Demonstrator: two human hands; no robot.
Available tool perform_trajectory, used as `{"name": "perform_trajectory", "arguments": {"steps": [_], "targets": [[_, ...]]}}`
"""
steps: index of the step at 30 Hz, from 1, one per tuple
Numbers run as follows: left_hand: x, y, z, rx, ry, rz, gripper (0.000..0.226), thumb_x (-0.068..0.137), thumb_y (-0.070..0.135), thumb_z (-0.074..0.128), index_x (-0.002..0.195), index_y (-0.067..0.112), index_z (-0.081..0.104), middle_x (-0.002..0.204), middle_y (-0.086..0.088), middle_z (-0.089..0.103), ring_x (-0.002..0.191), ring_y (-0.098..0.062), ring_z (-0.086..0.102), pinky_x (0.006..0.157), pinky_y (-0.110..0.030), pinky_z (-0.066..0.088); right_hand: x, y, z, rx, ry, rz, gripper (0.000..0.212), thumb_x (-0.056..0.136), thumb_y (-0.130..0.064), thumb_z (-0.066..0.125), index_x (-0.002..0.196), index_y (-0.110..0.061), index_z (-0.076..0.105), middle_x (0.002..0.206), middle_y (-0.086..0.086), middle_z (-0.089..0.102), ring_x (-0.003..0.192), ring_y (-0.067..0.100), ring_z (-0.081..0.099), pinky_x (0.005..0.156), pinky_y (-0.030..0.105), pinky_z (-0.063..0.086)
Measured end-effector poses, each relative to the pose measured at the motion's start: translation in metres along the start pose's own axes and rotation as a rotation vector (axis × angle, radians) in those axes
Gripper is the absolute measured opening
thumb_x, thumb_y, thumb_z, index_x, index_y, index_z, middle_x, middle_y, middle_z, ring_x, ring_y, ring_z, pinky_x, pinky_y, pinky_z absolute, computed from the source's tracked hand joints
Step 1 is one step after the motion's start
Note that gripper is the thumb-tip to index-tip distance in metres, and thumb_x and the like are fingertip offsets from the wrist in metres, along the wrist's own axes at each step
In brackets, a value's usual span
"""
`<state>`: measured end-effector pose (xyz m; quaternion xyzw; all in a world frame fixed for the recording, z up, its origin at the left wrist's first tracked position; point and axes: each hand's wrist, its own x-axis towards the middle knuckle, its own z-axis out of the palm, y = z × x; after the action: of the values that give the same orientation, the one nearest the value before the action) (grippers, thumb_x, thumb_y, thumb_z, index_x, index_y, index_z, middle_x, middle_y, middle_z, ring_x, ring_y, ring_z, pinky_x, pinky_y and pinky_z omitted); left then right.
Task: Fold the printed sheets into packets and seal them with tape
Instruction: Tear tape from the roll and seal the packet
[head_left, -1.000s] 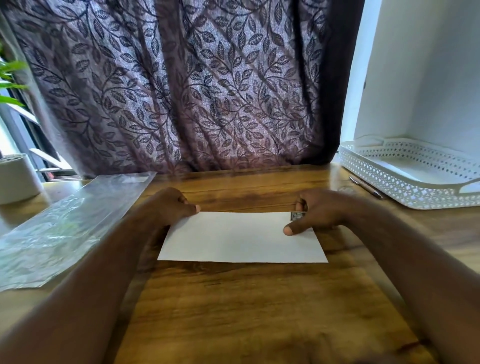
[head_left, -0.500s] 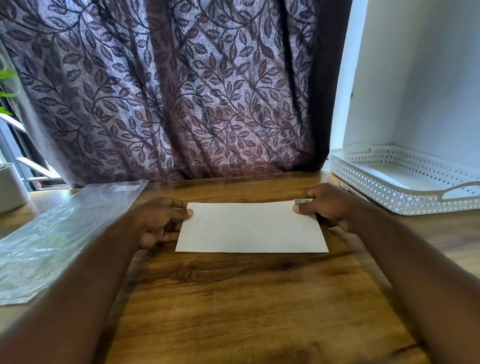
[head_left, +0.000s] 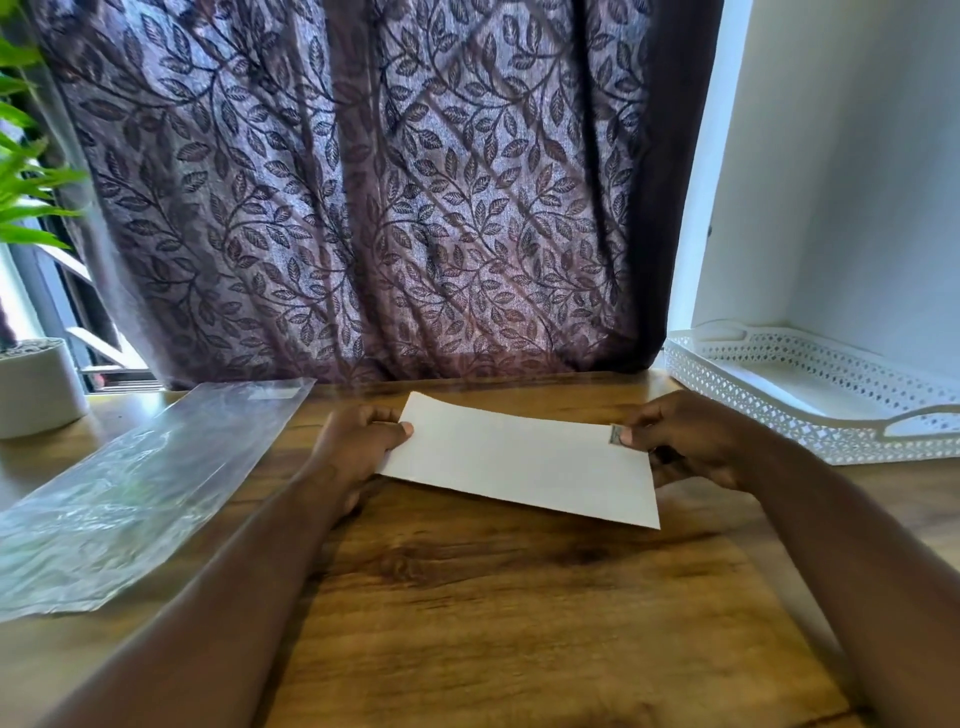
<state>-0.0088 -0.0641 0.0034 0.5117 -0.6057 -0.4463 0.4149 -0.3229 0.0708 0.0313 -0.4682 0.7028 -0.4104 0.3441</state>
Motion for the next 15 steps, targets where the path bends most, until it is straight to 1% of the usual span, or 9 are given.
{"name": "perform_trajectory", "arguments": {"steps": [1, 2, 4, 5, 7, 9, 12, 13, 15], "targets": [[-0.004, 0.004, 0.002, -0.041, -0.004, 0.021, 0.008, 0.093, 0.017, 0.069, 0.095, 0.010, 0.072, 0.087, -0.008, 0.075, 0.071, -0.016, 0.070, 0.055, -0.022, 0.056, -0.004, -0.001, -0.003, 0.027, 0.020, -0.004, 0.011, 0.093, -0.002, 0.066, 0.101, 0.003, 0.072, 0.091, 0.019, 0.076, 0.073, 0.024, 0.070, 0.059, 0.033, 0.060], [-0.008, 0.008, 0.004, -0.115, -0.017, 0.033, 0.014, 0.097, 0.022, 0.064, 0.095, 0.010, 0.072, 0.087, -0.009, 0.075, 0.070, -0.016, 0.070, 0.053, -0.021, 0.054, -0.008, -0.002, -0.007, 0.063, 0.044, -0.012, 0.010, 0.093, 0.000, 0.066, 0.100, 0.002, 0.073, 0.087, 0.016, 0.077, 0.069, 0.021, 0.071, 0.056, 0.031, 0.059], [-0.016, 0.015, 0.014, -0.353, -0.096, 0.006, 0.030, 0.102, 0.031, 0.053, 0.101, 0.008, 0.072, 0.091, -0.012, 0.077, 0.076, -0.019, 0.073, 0.061, -0.028, 0.058, -0.019, -0.002, -0.020, 0.150, 0.103, -0.016, 0.008, 0.091, 0.002, 0.067, 0.097, 0.003, 0.072, 0.078, 0.012, 0.077, 0.062, 0.017, 0.072, 0.051, 0.026, 0.057], [-0.020, 0.019, 0.020, -0.457, -0.136, -0.009, 0.036, 0.104, 0.035, 0.049, 0.104, 0.006, 0.070, 0.091, -0.012, 0.077, 0.077, -0.020, 0.074, 0.062, -0.032, 0.060, -0.024, -0.002, -0.028, 0.204, 0.140, -0.017, 0.008, 0.091, 0.002, 0.067, 0.096, 0.005, 0.072, 0.079, 0.012, 0.077, 0.063, 0.017, 0.072, 0.051, 0.026, 0.057], [-0.026, 0.028, 0.038, -0.578, -0.206, -0.025, 0.040, 0.105, 0.038, 0.045, 0.110, 0.003, 0.064, 0.090, -0.014, 0.077, 0.077, -0.022, 0.075, 0.062, -0.033, 0.062, -0.038, 0.003, -0.047, 0.324, 0.227, -0.019, 0.008, 0.089, 0.003, 0.068, 0.095, 0.007, 0.071, 0.085, 0.016, 0.077, 0.072, 0.022, 0.073, 0.055, 0.029, 0.060], [-0.031, 0.038, 0.062, -0.602, -0.274, -0.016, 0.039, 0.104, 0.037, 0.046, 0.116, 0.003, 0.060, 0.099, -0.016, 0.076, 0.082, -0.026, 0.075, 0.066, -0.038, 0.064, -0.052, 0.008, -0.069, 0.426, 0.319, -0.031, 0.008, 0.088, 0.002, 0.069, 0.094, 0.007, 0.072, 0.084, 0.017, 0.075, 0.073, 0.024, 0.069, 0.056, 0.029, 0.061], [-0.044, 0.053, 0.106, -0.562, -0.368, 0.009, 0.030, 0.102, 0.025, 0.054, 0.120, 0.003, 0.061, 0.106, -0.017, 0.075, 0.089, -0.028, 0.071, 0.084, -0.044, 0.058, -0.070, 0.018, -0.101, 0.501, 0.480, -0.043, 0.005, 0.090, 0.003, 0.067, 0.093, 0.007, 0.070, 0.071, 0.014, 0.066, 0.052, 0.016, 0.059, 0.048, 0.023, 0.056], [-0.050, 0.058, 0.125, -0.536, -0.406, 0.017, 0.025, 0.101, 0.021, 0.056, 0.118, 0.004, 0.062, 0.104, -0.015, 0.076, 0.087, -0.026, 0.071, 0.083, -0.041, 0.058, -0.075, 0.022, -0.113, 0.523, 0.547, -0.042, 0.004, 0.091, 0.005, 0.066, 0.092, 0.007, 0.068, 0.070, 0.014, 0.063, 0.046, 0.014, 0.058, 0.046, 0.022, 0.055], [-0.065, 0.067, 0.162, -0.484, -0.480, 0.040, 0.018, 0.099, 0.016, 0.058, 0.113, 0.005, 0.062, 0.098, -0.011, 0.077, 0.077, -0.021, 0.070, 0.070, -0.033, 0.059, -0.083, 0.028, -0.133, 0.582, 0.658, -0.049, 0.005, 0.092, 0.008, 0.063, 0.087, 0.009, 0.065, 0.075, 0.017, 0.061, 0.043, 0.016, 0.063, 0.046, 0.022, 0.056]]}}
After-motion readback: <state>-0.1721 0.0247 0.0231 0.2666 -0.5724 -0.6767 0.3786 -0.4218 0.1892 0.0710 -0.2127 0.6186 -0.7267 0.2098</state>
